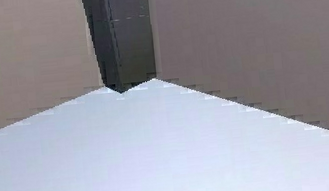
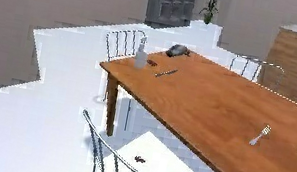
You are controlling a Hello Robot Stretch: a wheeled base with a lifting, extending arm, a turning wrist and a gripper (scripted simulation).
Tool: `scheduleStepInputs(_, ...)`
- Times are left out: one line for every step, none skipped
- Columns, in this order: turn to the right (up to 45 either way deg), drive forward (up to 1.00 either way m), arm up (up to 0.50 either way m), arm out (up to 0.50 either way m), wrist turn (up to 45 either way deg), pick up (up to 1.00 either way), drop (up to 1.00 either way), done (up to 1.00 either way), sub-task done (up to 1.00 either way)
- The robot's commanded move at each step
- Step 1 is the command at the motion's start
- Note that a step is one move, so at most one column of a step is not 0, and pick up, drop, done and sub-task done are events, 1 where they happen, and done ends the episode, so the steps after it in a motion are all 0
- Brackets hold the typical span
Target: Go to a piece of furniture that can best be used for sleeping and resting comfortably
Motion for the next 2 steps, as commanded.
scheduleStepInputs(0.0,0.1,0.0,0.0,0.0,0.0,0.0,0.0,0.0)
scheduleStepInputs(42.0,0.0,0.0,0.0,0.0,0.0,0.0,0.0,0.0)
